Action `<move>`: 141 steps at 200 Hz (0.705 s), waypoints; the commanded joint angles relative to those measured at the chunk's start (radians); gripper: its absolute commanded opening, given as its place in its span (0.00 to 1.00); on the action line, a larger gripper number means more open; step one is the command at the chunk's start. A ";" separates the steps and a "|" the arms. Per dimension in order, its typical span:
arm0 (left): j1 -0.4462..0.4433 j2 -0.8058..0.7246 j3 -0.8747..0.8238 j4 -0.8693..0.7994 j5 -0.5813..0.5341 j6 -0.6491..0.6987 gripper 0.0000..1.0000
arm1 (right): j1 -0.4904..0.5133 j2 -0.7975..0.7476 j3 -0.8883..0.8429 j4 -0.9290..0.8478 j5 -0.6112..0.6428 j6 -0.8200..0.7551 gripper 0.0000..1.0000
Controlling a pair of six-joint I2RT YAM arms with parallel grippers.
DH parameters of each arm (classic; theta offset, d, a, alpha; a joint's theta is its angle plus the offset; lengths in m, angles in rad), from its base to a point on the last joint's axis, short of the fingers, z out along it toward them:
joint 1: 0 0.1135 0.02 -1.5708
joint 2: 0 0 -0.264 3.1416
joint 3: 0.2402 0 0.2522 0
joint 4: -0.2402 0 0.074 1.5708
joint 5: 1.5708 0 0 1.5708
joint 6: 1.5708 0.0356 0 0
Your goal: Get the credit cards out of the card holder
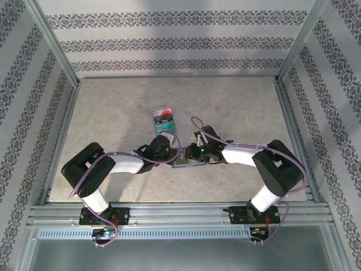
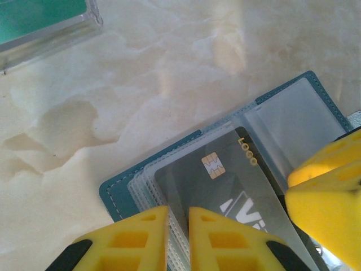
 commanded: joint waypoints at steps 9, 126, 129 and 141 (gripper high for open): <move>0.009 0.009 -0.022 -0.010 0.023 -0.014 0.16 | -0.011 0.033 -0.031 0.101 -0.058 0.048 0.26; 0.009 0.001 -0.022 -0.040 0.018 -0.003 0.15 | -0.030 -0.041 -0.071 0.191 -0.119 0.091 0.22; 0.008 0.000 -0.022 -0.039 0.017 -0.003 0.15 | -0.030 -0.041 -0.072 0.191 -0.120 0.091 0.22; 0.009 0.000 -0.022 -0.038 0.018 -0.003 0.15 | -0.030 -0.047 -0.072 0.191 -0.118 0.091 0.22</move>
